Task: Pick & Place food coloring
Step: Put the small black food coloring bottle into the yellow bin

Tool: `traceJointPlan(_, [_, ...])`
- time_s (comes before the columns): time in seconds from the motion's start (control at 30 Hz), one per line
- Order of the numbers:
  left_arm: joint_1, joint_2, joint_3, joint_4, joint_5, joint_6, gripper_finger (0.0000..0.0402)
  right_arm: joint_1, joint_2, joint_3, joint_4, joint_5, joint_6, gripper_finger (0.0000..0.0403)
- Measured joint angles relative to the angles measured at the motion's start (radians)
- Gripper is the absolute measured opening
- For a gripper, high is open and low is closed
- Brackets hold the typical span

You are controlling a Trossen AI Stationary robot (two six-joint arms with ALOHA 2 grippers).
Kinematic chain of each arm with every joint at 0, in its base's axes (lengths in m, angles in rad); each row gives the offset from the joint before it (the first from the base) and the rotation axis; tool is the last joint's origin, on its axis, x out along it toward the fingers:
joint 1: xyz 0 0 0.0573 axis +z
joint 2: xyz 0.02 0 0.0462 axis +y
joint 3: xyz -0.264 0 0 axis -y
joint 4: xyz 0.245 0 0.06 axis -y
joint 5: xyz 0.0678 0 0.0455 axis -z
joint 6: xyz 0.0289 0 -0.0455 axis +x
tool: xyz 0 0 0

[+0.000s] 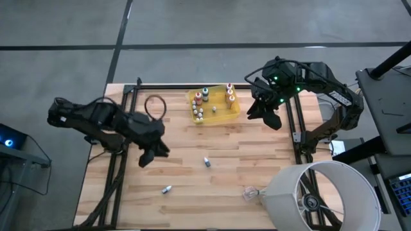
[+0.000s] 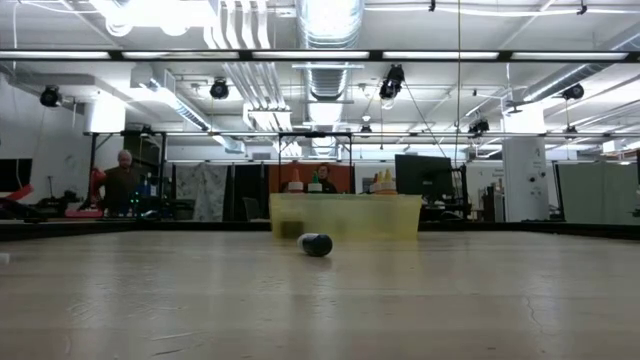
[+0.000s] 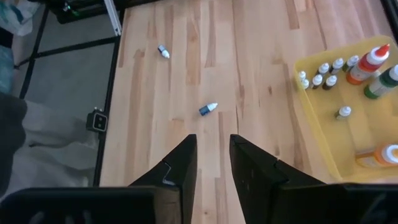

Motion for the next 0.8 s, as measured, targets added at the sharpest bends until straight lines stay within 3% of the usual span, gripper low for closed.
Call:
traceJointPlan(0.17, [-0.077,-0.001,-0.075,0.032,0.065,-0.168,0.0076,0.000,0.000,-0.048,0.004,0.000,-0.010,0.0085])
traceJointPlan(0.43, [-0.187,0.024,-0.120,0.090,0.066,-0.362,0.0076,0.000,0.003,-0.134,0.060,0.000,-0.033,0.0098])
traceJointPlan(0.7, [-0.259,0.121,-0.120,0.091,0.068,-0.415,0.0076,0.000,0.004,-0.178,0.075,0.000,-0.066,0.0104])
traceJointPlan(0.8, [-0.270,0.172,-0.120,0.087,0.111,-0.425,0.0076,0.000,0.004,-0.179,0.075,0.000,-0.070,0.0102])
